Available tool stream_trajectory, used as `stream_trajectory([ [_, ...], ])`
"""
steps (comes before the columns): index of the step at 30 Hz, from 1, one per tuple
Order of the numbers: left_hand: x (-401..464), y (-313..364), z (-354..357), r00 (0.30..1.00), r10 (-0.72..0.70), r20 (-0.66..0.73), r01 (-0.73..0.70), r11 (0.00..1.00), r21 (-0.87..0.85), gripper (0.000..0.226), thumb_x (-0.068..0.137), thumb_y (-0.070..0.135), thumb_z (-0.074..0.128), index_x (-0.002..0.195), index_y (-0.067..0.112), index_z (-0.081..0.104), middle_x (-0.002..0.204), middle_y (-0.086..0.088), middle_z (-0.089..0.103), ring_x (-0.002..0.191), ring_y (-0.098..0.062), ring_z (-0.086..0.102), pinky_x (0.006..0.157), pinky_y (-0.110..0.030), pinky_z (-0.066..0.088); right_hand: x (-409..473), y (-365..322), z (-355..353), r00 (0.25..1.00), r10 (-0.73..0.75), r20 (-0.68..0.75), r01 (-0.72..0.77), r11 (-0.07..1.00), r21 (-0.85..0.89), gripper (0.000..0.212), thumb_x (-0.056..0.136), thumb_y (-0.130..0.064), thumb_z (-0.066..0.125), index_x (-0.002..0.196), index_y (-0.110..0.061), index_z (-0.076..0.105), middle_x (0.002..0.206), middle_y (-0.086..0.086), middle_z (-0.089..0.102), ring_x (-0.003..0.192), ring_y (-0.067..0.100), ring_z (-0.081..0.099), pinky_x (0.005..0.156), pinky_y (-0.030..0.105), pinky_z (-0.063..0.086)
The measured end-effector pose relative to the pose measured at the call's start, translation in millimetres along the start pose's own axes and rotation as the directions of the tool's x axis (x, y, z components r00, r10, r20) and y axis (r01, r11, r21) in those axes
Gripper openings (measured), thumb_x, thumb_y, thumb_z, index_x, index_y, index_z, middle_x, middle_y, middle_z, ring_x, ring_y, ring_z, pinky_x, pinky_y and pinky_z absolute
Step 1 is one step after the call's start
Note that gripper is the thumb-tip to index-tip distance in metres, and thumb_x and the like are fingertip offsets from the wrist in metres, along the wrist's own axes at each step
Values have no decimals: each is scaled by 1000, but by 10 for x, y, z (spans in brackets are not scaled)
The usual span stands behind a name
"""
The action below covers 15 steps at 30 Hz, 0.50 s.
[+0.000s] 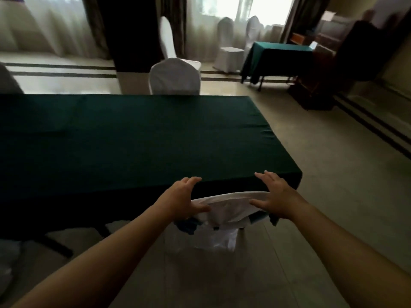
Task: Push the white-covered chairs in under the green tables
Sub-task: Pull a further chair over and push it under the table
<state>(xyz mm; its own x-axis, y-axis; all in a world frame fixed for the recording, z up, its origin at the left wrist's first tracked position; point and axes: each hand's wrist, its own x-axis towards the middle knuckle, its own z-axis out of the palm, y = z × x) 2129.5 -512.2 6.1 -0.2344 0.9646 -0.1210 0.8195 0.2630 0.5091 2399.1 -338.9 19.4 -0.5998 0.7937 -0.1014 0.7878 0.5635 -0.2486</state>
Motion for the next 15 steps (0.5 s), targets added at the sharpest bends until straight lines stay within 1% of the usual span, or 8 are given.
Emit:
stream_trajectory([
  [4,36,297,246,990,-139,-3,139,988,72,94,69,63,73,145,31,29,142,0,43,125,-20,42,99,-38,43,133,369,45,993,-45,113,40,998,41,99,66,-71,72,149,-40,27,157,-3,24,140,25,27,106,46,36],
  [7,118,335,344,980,-197,13,194,975,109,82,74,51,75,143,30,35,137,0,47,120,-21,48,96,-37,46,242,479,132,990,-19,142,11,998,55,92,66,-67,72,146,-37,37,151,-4,35,135,23,33,104,44,39],
  [9,183,338,412,974,-226,23,221,966,137,66,79,45,72,136,30,43,129,0,53,110,-19,54,90,-37,48,294,522,198,985,-18,170,13,999,31,74,69,-62,70,135,-36,50,134,-5,49,120,20,45,95,40,46],
  [10,202,332,433,975,-222,19,216,963,161,54,81,43,70,129,30,49,121,1,57,103,-17,56,86,-35,49,318,530,233,984,-22,179,22,1000,3,60,72,-59,69,126,-37,56,122,-6,54,108,17,51,87,37,49],
  [11,216,314,452,978,-208,10,203,962,185,42,83,43,68,120,30,54,114,2,59,95,-15,56,81,-34,48,332,530,266,983,-27,180,32,999,-23,46,74,-56,67,116,-39,59,109,-8,56,95,14,53,78,35,50],
  [12,221,295,469,981,-194,4,190,961,202,33,84,42,66,113,30,57,107,3,59,89,-13,54,77,-32,47,335,531,299,984,-30,178,38,999,-37,35,77,-51,67,109,-39,59,100,-9,55,86,11,53,72,34,49],
  [13,221,278,482,983,-181,0,177,961,213,27,84,40,66,108,30,58,102,4,58,85,-12,53,74,-31,45,341,533,322,985,-39,166,47,998,-47,27,79,-45,67,104,-39,57,96,-10,53,82,11,52,68,33,47],
  [15,207,229,507,985,-175,-9,172,959,226,22,84,36,66,103,29,57,97,5,57,83,-12,52,72,-30,45,348,553,363,987,-55,150,64,996,-61,20,82,-35,67,97,-40,54,94,-9,53,81,14,52,66,32,42],
])
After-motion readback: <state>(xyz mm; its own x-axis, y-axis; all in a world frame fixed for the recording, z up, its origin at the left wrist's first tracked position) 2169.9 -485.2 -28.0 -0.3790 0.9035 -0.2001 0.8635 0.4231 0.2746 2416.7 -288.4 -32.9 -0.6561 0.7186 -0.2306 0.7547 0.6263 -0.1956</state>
